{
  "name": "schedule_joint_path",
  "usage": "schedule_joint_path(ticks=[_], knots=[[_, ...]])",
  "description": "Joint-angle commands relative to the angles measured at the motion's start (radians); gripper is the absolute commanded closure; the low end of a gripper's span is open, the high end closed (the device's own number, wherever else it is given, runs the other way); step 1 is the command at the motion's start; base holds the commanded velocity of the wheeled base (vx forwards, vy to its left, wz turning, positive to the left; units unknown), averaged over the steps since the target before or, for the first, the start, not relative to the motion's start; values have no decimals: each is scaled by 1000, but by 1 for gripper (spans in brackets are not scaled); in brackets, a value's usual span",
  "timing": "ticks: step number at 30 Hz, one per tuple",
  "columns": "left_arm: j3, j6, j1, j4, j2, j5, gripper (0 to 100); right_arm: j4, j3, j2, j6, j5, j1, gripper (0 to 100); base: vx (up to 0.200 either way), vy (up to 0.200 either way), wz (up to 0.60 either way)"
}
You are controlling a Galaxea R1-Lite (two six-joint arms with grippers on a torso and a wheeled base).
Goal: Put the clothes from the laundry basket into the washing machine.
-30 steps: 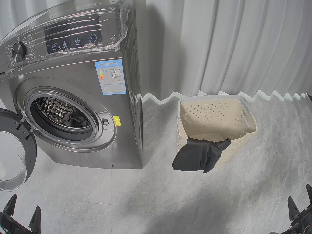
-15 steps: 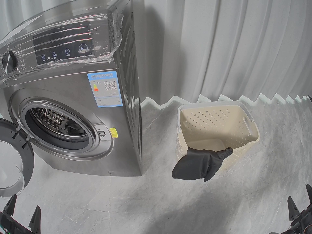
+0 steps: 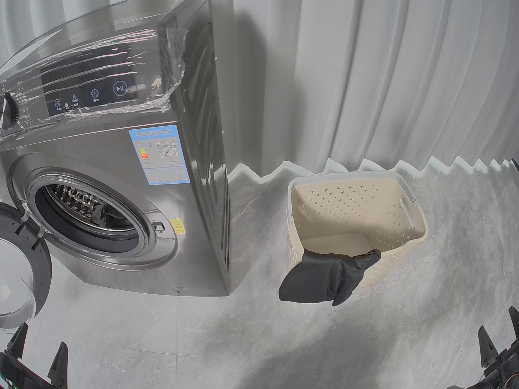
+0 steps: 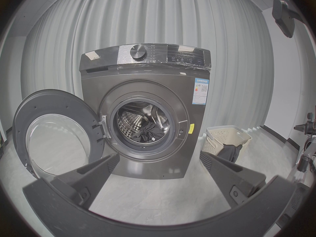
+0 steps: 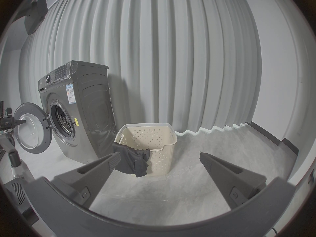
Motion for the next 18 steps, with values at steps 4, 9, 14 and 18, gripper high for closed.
schedule_joint_path(ticks=[4,9,14,18], knots=[[16,0,0,0,-16,0,0,1,7,-15,0,0,0,0,0,-200,0],[16,0,0,0,-16,0,0,1,8,-15,0,0,0,0,0,-40,0],[16,0,0,0,-16,0,0,1,8,-15,0,0,0,0,0,0,0],[16,0,0,0,-16,0,0,1,7,-15,0,0,0,0,0,0,0]])
